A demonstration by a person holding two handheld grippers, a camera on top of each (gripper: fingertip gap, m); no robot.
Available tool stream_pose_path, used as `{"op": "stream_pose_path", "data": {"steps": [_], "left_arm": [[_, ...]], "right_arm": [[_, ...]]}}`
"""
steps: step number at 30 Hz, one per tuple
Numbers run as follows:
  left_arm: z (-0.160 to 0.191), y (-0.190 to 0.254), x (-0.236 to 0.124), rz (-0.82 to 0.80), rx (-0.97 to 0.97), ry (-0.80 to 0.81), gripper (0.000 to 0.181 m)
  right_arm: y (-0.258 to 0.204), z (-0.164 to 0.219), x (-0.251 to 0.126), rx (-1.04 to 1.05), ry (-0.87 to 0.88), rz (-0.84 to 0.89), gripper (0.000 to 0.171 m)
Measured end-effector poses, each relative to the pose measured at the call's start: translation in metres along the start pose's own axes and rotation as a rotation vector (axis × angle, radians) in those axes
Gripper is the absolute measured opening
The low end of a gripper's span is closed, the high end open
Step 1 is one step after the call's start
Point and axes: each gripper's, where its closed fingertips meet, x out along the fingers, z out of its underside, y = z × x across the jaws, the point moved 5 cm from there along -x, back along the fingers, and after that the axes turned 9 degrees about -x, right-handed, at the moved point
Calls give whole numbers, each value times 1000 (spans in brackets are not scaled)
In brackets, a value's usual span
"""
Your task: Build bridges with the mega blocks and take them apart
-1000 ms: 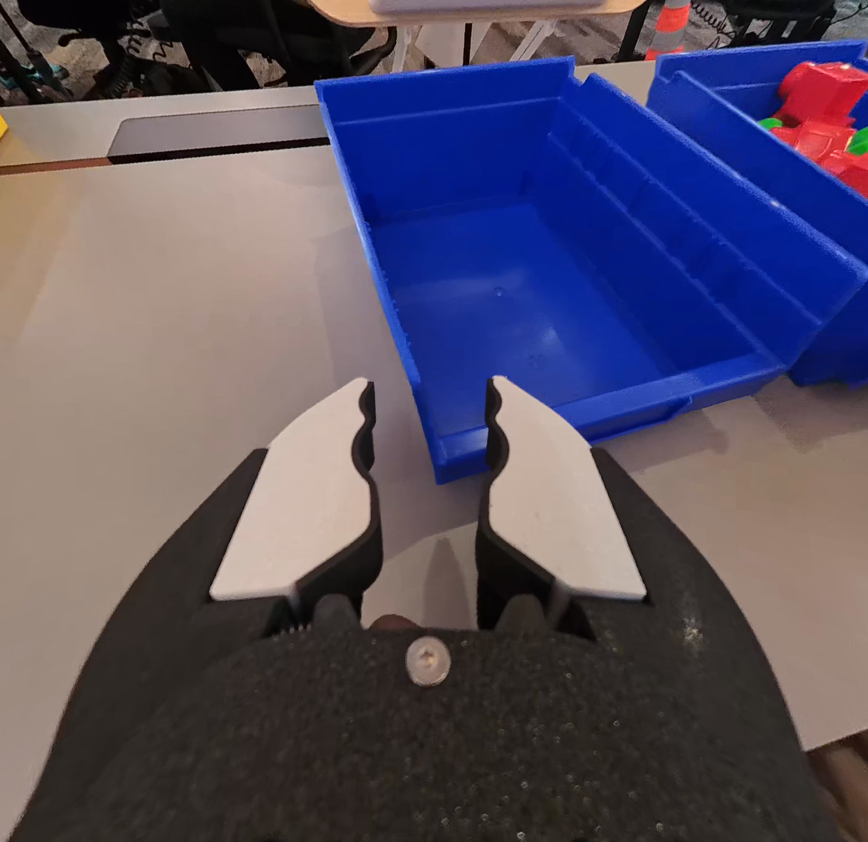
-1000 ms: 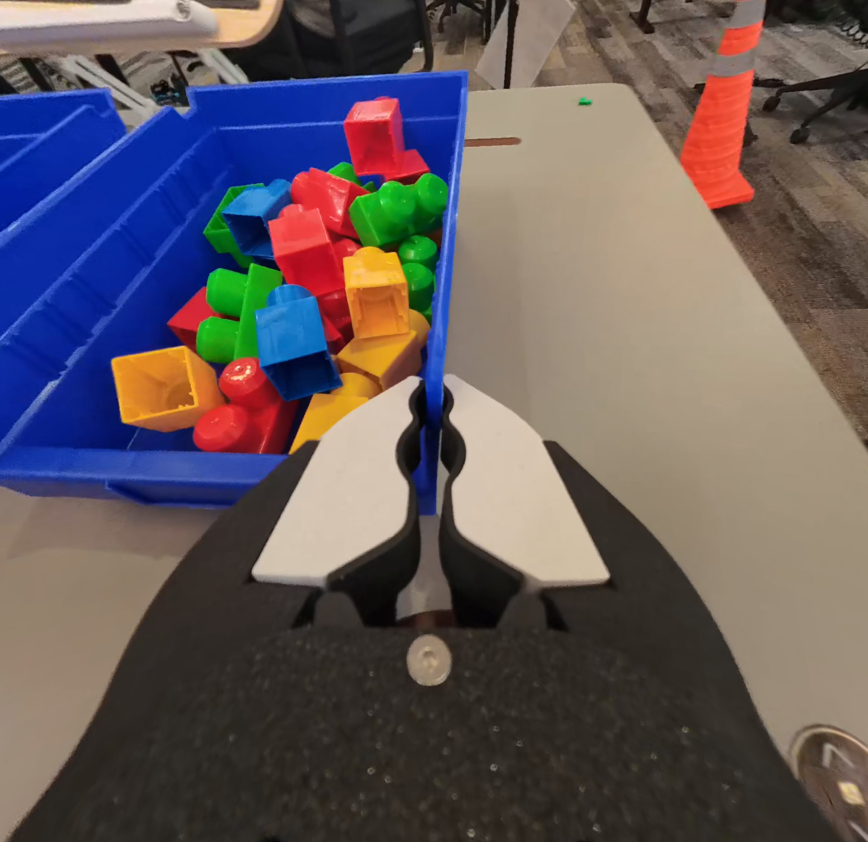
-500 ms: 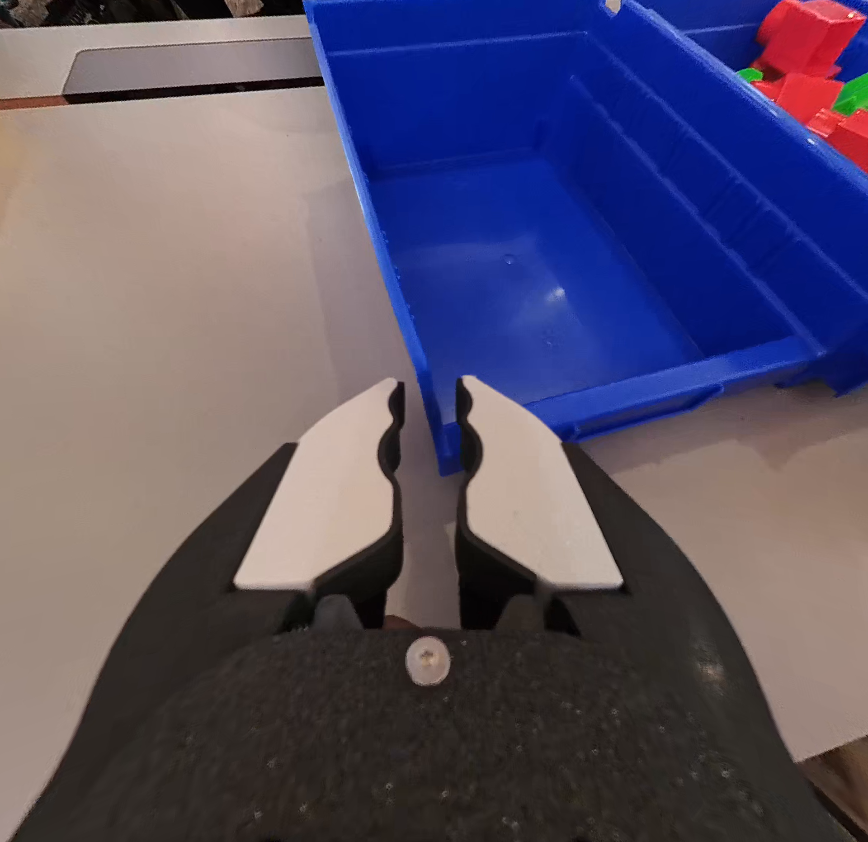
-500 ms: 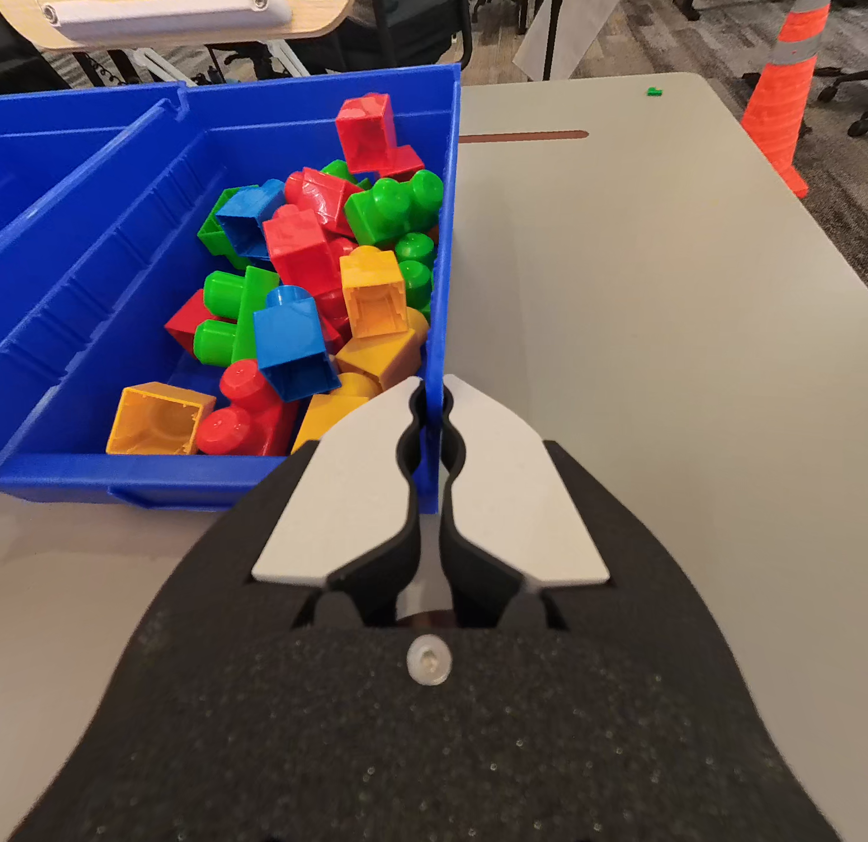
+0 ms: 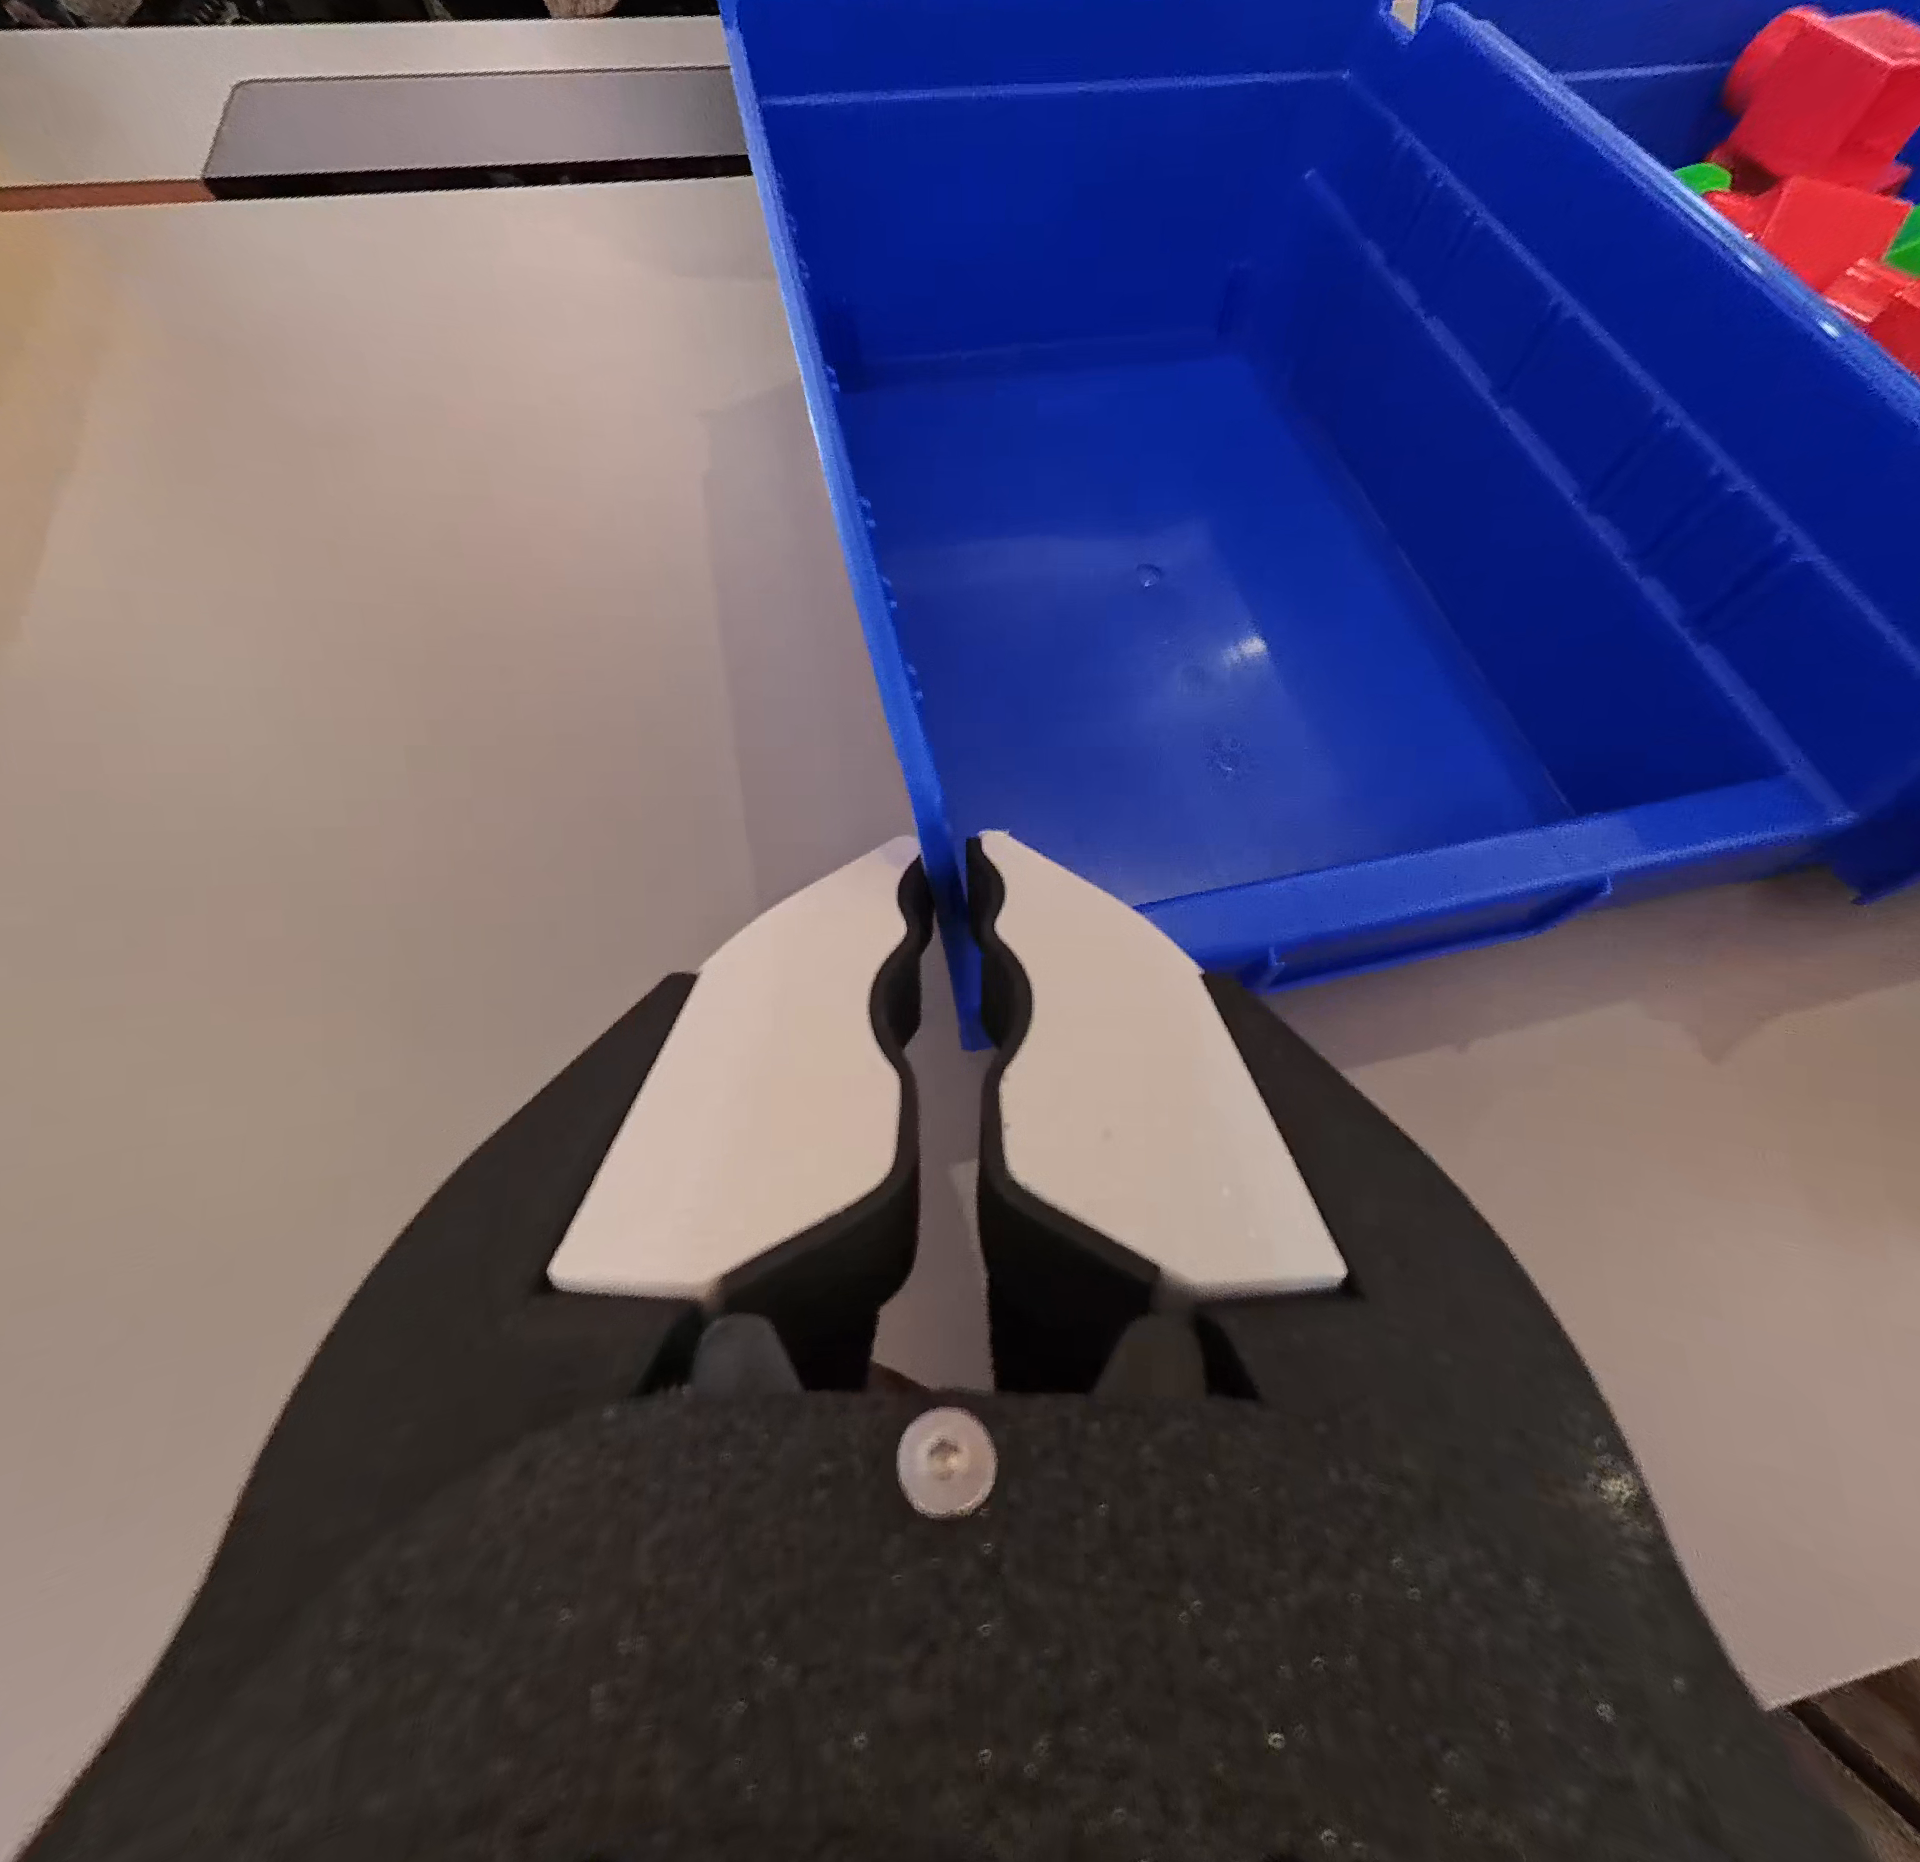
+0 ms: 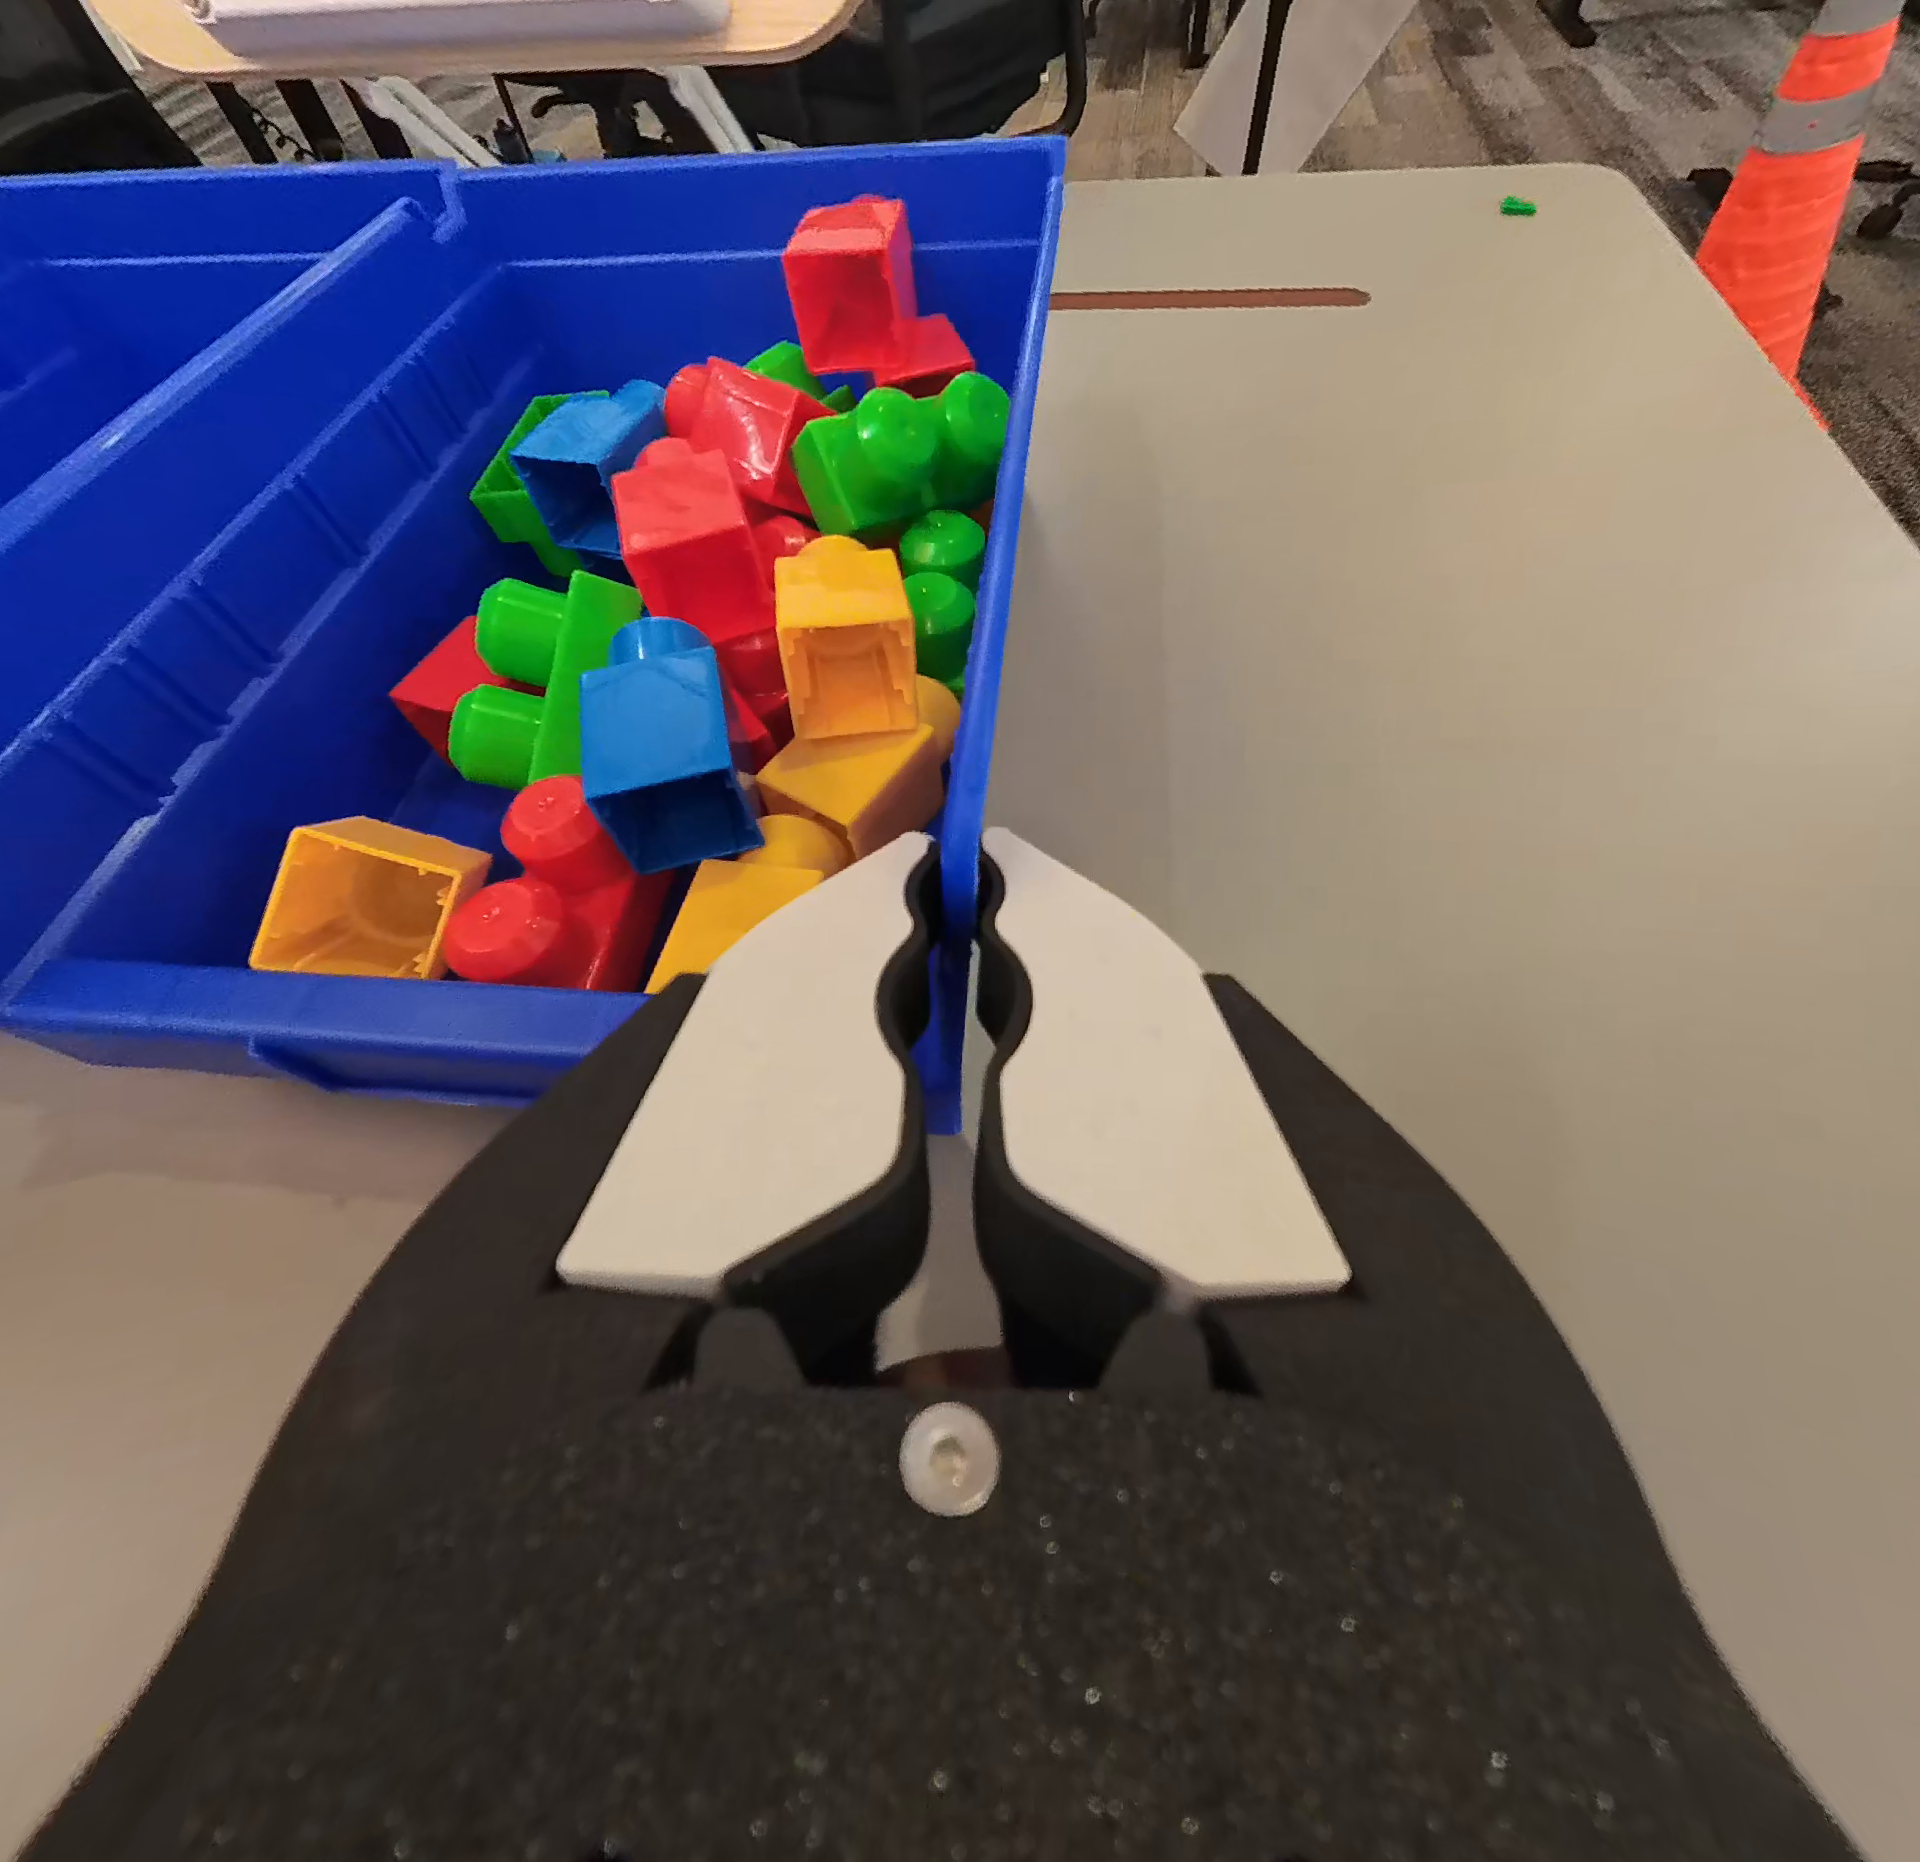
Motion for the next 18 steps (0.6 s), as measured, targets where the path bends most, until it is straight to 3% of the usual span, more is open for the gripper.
{"op": "stream_pose_path", "data": {"steps": [16, 18], "left_arm": [[-3, -27, -4, 14, -17, -7, 5], [-3, -29, -5, 10, -18, -3, 4]], "right_arm": [[-25, -2, 4, -40, 17, 14, 5], [-24, -7, 0, -79, 43, 45, 14]]}}
